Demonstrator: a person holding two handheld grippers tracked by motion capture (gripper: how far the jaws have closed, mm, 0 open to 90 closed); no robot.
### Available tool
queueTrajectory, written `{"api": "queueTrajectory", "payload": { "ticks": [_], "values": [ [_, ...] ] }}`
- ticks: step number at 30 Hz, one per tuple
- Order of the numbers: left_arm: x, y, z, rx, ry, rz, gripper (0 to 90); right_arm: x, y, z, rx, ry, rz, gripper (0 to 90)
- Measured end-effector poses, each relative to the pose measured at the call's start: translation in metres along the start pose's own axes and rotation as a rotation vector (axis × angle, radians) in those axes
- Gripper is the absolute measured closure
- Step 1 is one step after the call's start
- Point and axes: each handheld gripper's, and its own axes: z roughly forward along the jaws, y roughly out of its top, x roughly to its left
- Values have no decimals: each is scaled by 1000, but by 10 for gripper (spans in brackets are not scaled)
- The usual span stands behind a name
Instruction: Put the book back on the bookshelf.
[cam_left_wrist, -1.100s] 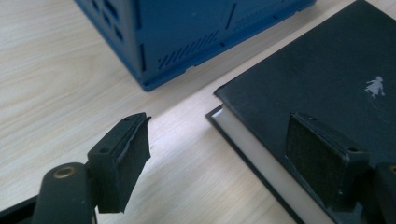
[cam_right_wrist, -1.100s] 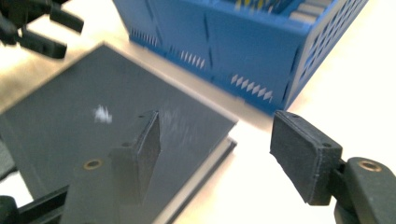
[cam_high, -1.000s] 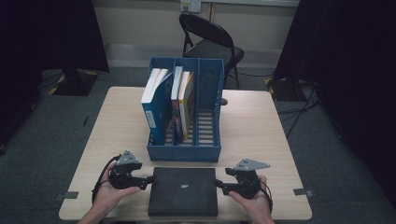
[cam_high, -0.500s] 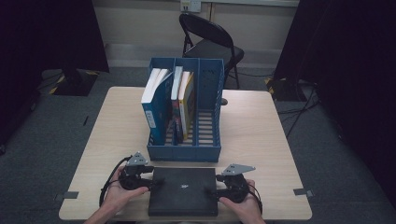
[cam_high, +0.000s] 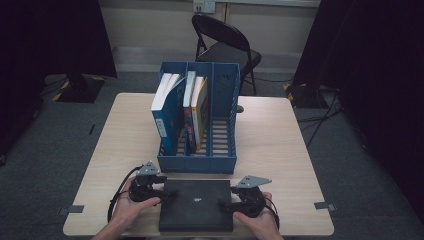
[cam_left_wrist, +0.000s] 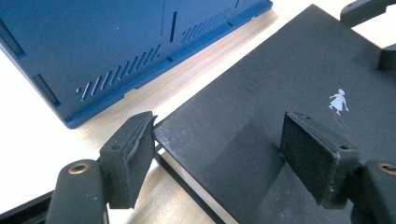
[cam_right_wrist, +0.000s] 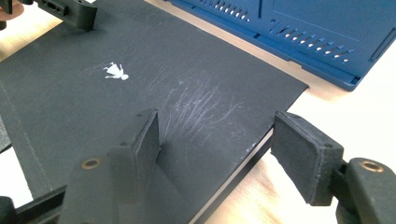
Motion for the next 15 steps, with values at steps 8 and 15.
{"api": "queueTrajectory", "payload": {
  "ticks": [8, 15],
  "values": [
    [1, -5, -12, 50, -14, -9, 268, -4, 8, 10, -10, 20, -16, 334],
    [1, -15, -24, 52, -13, -25, 291, -7, 21, 23, -3, 39, -33, 339]
  ]
}}
